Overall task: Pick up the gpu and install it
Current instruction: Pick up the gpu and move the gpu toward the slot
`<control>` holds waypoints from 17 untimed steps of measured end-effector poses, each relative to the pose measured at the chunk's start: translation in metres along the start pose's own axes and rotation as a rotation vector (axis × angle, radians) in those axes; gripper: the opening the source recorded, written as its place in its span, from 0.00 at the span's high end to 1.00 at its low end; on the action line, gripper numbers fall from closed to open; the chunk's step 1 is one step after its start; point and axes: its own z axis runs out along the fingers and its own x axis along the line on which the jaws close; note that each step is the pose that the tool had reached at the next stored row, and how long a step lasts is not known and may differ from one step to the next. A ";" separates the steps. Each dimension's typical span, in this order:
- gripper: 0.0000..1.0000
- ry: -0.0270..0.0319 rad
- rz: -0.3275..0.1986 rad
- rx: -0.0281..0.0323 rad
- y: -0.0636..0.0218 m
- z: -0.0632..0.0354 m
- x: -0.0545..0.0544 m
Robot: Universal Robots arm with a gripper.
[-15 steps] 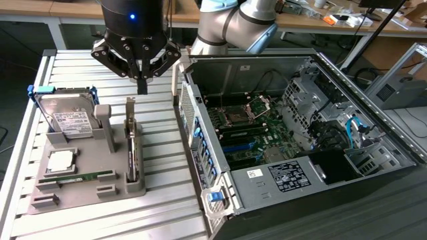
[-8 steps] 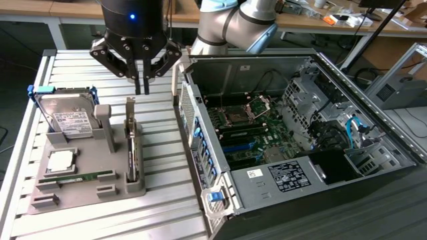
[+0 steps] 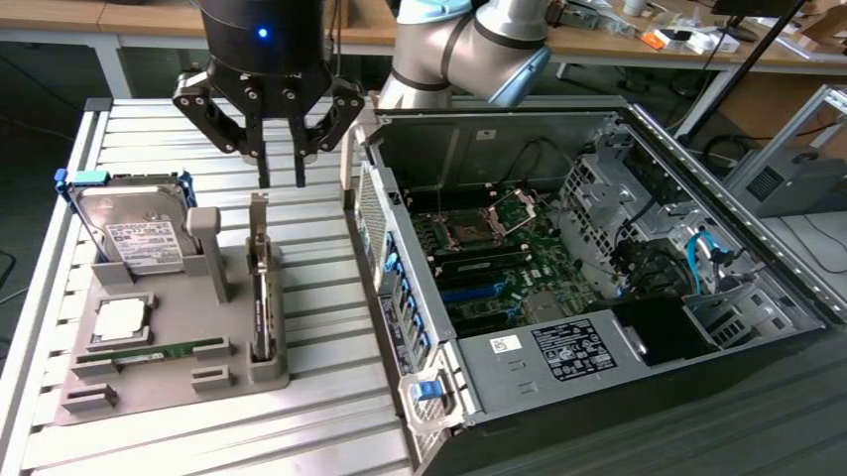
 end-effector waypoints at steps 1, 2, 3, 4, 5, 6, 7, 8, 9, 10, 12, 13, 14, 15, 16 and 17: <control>0.64 0.0001 0.000 0.0000 0.0000 0.0000 0.000; 0.64 0.0000 0.000 0.0000 0.0000 0.0000 0.000; 0.64 0.0000 0.000 0.0000 0.0000 0.0000 0.000; 0.64 0.0000 0.000 0.0000 0.0000 0.0000 0.000; 0.64 0.0000 0.000 0.0000 0.0000 0.0000 0.000; 0.64 0.0001 0.000 0.0000 0.0000 0.0000 0.000; 0.64 0.0000 0.000 0.0000 0.0000 0.0000 0.000; 0.64 0.0000 0.000 0.0000 -0.0001 0.0002 0.000; 0.64 -0.0002 0.000 -0.0001 -0.0001 0.0006 0.001; 0.64 0.0001 0.000 0.0001 -0.0001 0.0010 0.001; 0.64 0.0000 0.000 0.0000 -0.0003 0.0023 0.003; 0.64 0.0000 0.000 0.0000 -0.0004 0.0029 0.003; 0.64 -0.0001 0.000 -0.0001 -0.0004 0.0035 0.003; 0.64 0.0000 0.000 0.0000 -0.0005 0.0041 0.004; 0.64 0.0000 0.000 0.0000 -0.0006 0.0048 0.004; 0.64 0.0001 0.000 0.0001 -0.0007 0.0055 0.004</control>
